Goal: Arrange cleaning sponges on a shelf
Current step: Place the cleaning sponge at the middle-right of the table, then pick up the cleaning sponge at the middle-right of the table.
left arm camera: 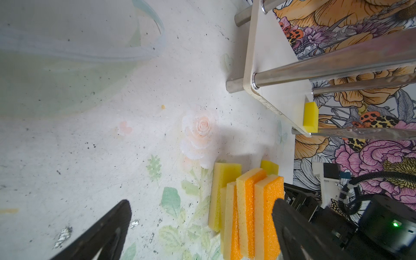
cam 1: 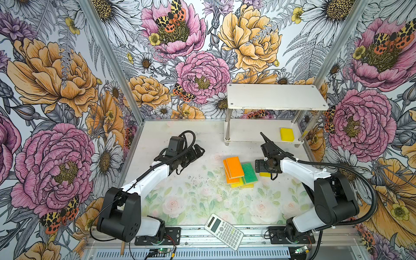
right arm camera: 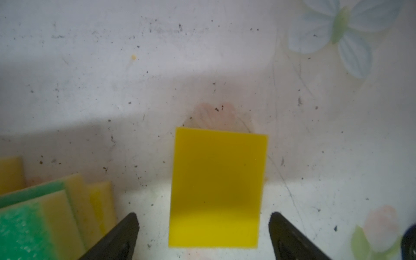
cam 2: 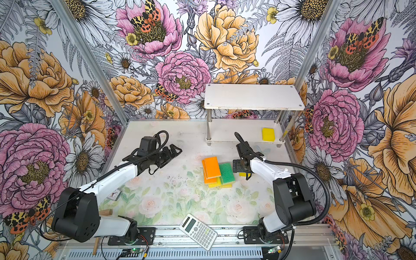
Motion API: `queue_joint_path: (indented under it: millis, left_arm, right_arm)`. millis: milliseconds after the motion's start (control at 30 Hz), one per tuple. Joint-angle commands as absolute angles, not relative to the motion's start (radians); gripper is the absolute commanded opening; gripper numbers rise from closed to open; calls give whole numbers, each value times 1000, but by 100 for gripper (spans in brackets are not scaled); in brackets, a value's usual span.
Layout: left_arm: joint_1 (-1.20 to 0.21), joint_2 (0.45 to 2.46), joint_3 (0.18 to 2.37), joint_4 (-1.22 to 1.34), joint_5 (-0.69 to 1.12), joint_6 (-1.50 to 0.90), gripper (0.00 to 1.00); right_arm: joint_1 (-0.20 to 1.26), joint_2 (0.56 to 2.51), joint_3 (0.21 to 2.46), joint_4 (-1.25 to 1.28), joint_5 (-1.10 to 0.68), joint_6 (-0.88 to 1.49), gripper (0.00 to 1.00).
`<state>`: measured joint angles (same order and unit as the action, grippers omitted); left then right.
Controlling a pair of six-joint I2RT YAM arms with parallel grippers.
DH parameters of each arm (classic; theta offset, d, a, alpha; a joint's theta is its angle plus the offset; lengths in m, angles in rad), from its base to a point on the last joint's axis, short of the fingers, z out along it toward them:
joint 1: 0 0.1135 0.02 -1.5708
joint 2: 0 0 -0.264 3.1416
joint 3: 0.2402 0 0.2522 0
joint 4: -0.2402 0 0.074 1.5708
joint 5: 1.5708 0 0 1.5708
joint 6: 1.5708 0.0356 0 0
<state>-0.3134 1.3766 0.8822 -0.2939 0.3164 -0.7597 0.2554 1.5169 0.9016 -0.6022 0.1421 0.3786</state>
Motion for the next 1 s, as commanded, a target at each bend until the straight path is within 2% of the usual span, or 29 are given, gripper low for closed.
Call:
queue_joint_path:
  millis: [0, 200, 600, 967]
  left_arm:
    - [-304, 1370, 881, -302, 337, -750, 99]
    - [-303, 1371, 878, -302, 338, -750, 99]
    - [-304, 1368, 879, -302, 339, -752, 99]
    - [-305, 1361, 873, -302, 337, -753, 99]
  right_arm:
    - [239, 1510, 912, -604, 115, 408, 93]
    - [221, 1523, 916, -605, 123, 419, 100]
    - [214, 1465, 916, -614, 181, 396, 100]
    - [191, 1541, 917, -612, 47, 458, 100]
